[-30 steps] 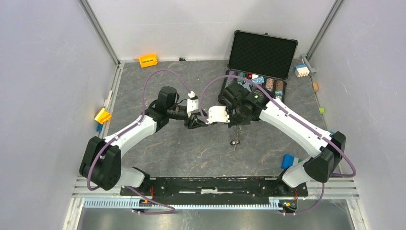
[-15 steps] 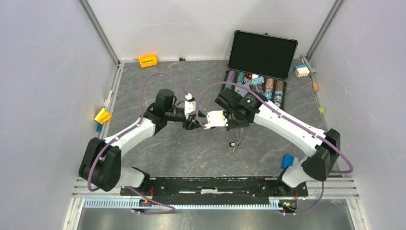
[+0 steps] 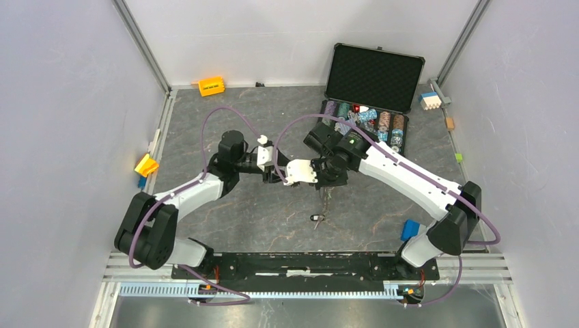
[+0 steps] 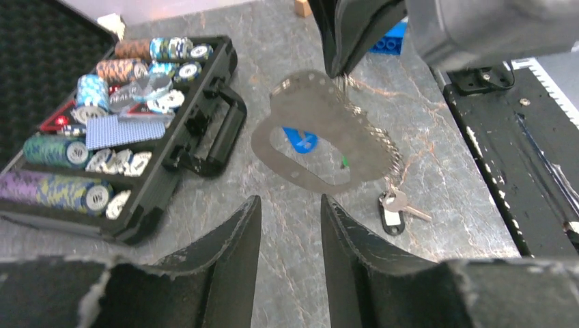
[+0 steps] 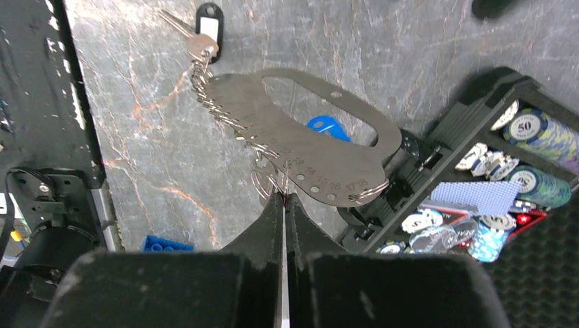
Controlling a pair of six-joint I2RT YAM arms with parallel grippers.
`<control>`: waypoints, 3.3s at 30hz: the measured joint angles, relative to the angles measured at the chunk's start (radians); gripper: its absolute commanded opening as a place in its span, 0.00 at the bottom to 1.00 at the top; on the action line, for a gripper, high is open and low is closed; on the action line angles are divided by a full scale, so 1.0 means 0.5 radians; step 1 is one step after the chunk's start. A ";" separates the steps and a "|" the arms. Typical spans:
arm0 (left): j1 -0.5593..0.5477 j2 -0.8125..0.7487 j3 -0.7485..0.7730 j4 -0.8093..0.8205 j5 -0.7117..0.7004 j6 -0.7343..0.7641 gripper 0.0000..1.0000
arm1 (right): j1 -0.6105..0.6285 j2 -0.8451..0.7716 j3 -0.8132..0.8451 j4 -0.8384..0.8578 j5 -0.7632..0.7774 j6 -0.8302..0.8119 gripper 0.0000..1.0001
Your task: Put the keys on the keyring
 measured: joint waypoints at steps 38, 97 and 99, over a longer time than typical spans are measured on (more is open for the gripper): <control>-0.410 0.347 -0.053 1.233 -0.058 -0.758 0.40 | -0.062 0.019 0.089 -0.038 -0.304 0.003 0.00; -0.472 0.564 -0.207 1.932 -0.194 -0.877 0.35 | -0.175 -0.130 0.024 0.103 -0.587 0.040 0.00; -0.465 0.564 -0.214 1.934 -0.192 -0.883 0.34 | -0.175 -0.134 0.011 0.113 -0.594 0.040 0.00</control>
